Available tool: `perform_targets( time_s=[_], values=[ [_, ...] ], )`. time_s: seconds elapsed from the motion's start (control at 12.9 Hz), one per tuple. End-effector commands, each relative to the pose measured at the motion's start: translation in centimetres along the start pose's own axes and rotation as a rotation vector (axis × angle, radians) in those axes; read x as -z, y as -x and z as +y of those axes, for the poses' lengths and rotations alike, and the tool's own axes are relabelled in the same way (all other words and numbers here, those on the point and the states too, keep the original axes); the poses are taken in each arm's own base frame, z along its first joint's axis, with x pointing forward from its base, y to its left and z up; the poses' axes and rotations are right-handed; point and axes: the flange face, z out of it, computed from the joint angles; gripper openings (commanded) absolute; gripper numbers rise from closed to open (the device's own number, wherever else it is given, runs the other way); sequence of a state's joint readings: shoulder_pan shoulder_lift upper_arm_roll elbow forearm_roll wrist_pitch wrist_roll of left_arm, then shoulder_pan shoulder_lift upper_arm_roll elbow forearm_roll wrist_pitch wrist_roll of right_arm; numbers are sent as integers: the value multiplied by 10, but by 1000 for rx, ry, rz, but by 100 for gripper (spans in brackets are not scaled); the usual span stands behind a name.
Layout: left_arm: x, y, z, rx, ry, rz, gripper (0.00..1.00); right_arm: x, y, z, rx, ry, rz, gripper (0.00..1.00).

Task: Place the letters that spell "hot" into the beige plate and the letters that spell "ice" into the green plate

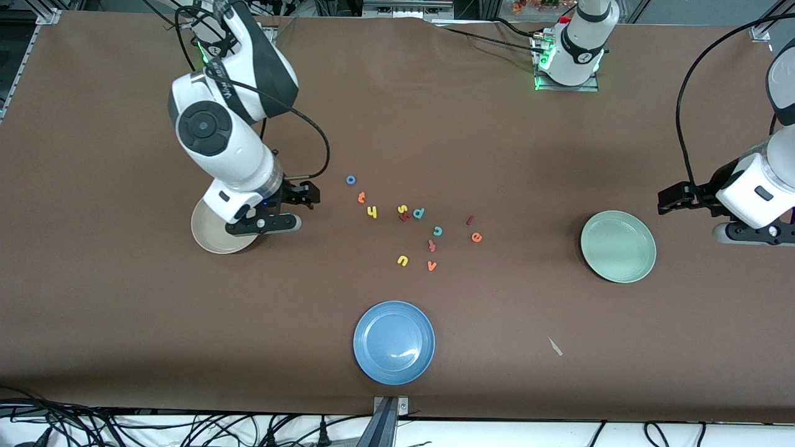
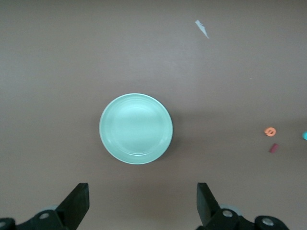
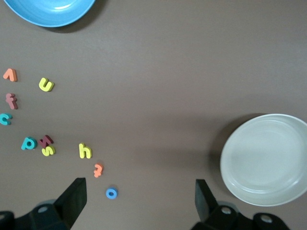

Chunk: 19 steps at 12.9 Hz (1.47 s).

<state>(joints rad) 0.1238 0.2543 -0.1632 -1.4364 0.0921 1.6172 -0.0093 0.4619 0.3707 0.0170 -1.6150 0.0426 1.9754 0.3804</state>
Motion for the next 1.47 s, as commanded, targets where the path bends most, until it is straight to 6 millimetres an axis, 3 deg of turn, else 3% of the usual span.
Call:
perform_targets(
  time_s=[0.0,0.08,0.23,0.39,0.62,0.85,1.39],
  values=[
    [0,1,3,-26,-50,18,99,-29,38,3,-35,-34,62,100],
    [0,1,3,-29,-50,18,99,-41,53,11,-37,-39,72,100],
    [0,1,-2,-26,-50,18,99,-57,72,-2,-19,-41,49,100],
    [-1,2,-4,-27,-50,13,99,-77,102,-43,-88,-54,28,100],
    [-1,3,-5,-25,-48,12,99,-118,141,-63,-162,-68,25,100],
    [-2,2,-7,-26,-48,11,99,-165,162,-65,-168,-105,48,100],
    [-4,2,-8,-27,-49,6,99,-221,180,-75,-2,-8,107,100]
  ],
)
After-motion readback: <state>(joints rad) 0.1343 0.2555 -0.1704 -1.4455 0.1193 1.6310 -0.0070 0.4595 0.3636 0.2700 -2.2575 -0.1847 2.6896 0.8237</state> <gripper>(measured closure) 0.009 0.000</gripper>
